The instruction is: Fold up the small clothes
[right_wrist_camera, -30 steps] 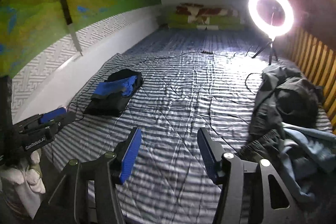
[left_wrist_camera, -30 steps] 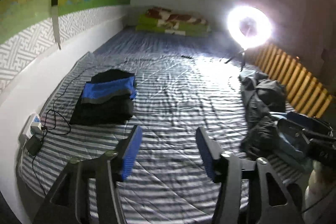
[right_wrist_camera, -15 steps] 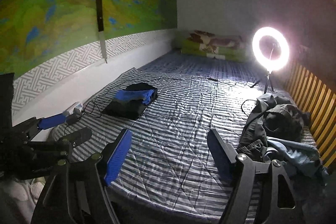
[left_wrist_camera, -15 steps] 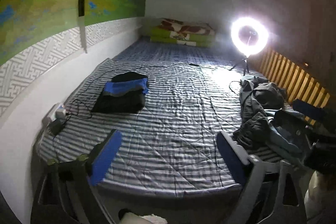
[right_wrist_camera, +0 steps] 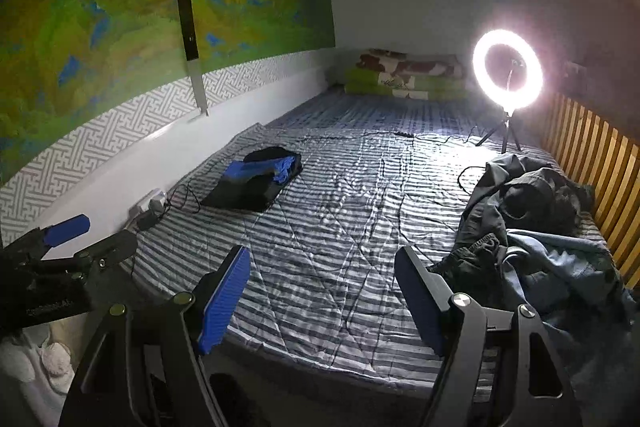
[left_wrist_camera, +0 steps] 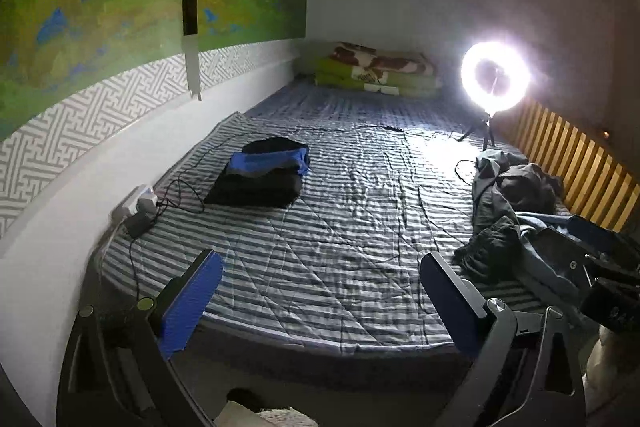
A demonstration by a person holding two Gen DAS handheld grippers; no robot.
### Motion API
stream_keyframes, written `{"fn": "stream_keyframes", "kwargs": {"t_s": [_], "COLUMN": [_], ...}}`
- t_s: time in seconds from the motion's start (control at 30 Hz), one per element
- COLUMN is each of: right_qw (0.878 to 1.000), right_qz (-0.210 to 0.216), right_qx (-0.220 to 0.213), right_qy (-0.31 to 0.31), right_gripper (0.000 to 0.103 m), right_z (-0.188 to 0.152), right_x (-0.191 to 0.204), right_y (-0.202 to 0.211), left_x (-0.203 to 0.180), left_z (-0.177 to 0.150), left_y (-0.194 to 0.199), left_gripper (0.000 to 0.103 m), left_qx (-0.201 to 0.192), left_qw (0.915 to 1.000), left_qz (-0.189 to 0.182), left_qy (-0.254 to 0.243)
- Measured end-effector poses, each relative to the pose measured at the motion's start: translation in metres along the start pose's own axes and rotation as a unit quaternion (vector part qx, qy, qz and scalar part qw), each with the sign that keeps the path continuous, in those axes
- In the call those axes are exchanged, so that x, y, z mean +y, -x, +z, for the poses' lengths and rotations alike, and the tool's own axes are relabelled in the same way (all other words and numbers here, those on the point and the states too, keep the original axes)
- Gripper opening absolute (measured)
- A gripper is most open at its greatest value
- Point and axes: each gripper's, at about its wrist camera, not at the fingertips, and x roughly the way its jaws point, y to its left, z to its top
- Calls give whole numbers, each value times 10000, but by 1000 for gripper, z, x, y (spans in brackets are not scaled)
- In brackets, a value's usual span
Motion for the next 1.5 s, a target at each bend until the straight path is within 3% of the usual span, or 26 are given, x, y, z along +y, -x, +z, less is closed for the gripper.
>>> {"fn": "stream_keyframes", "kwargs": {"t_s": [0.17,0.43,1.5], "right_qw": [10000,9999,9993], "right_qz": [-74,-55,-81], "right_qx": [-14,127,341], "right_qy": [48,-61,113], "right_gripper": [71,71,71], "right_z": [-5,-14,-21], "right_x": [-1,-9,5], "right_y": [3,1,-13], "left_x": [-5,1,9], "left_z": [2,-11,-27], "left_y": [6,-10,-24], "left_gripper": [102,102,102], "left_qx": [-76,233,333], "left_qw": [9999,9994,9994], "left_qz": [57,223,57], "left_qy": [-106,-148,-23]}}
